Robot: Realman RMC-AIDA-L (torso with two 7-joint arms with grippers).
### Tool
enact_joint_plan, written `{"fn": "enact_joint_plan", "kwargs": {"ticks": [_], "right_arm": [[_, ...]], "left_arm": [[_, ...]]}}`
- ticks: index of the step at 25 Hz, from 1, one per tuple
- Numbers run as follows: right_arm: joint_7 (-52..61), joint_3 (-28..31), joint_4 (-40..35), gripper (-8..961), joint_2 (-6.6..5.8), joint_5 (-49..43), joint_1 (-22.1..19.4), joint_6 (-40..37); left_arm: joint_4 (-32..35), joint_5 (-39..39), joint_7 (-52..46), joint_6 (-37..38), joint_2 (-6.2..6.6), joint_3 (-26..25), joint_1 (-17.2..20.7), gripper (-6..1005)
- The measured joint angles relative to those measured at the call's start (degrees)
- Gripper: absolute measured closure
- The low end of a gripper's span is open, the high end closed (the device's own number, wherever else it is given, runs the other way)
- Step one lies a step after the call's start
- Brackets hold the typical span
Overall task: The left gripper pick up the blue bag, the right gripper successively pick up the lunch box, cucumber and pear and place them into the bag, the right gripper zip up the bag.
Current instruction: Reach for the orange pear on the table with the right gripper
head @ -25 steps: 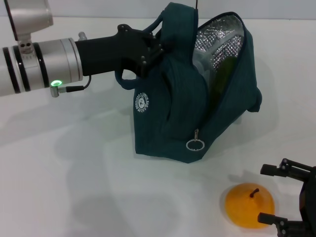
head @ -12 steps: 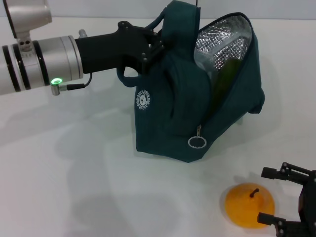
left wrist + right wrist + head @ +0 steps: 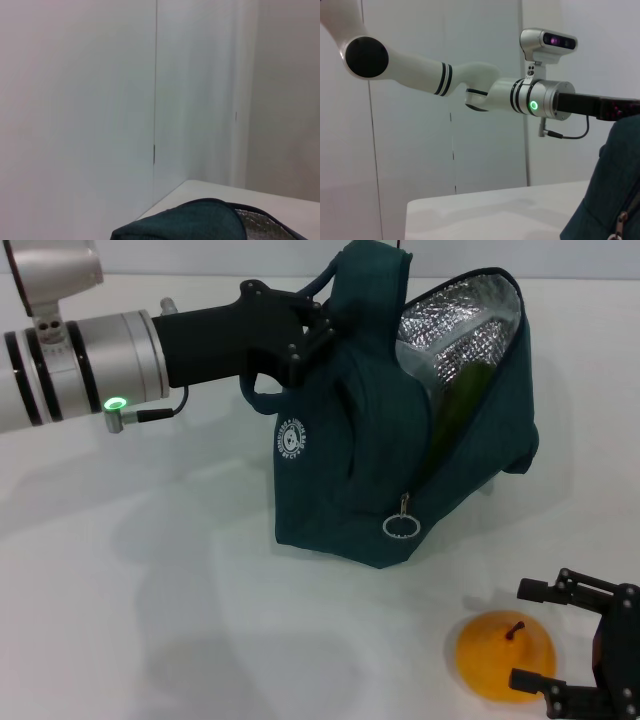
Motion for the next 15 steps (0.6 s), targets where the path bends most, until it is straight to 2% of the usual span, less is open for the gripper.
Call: {"fn": "enact_joint_plan", "kwargs": {"ticks": [8, 15], "right_arm": [[0.07, -0.02, -0.01, 184, 0.41, 0.0, 0.02, 1.25], [0.16, -0.13, 0.03, 456, 0.61, -1.23, 0.19, 1.94]], "left_arm": [[-0.26, -1.14, 0.45, 0.02, 0.02, 0.09, 0.26, 925], [-0.26, -1.19, 0.53, 0.02, 0.08, 0.09, 0.28, 924]]}}
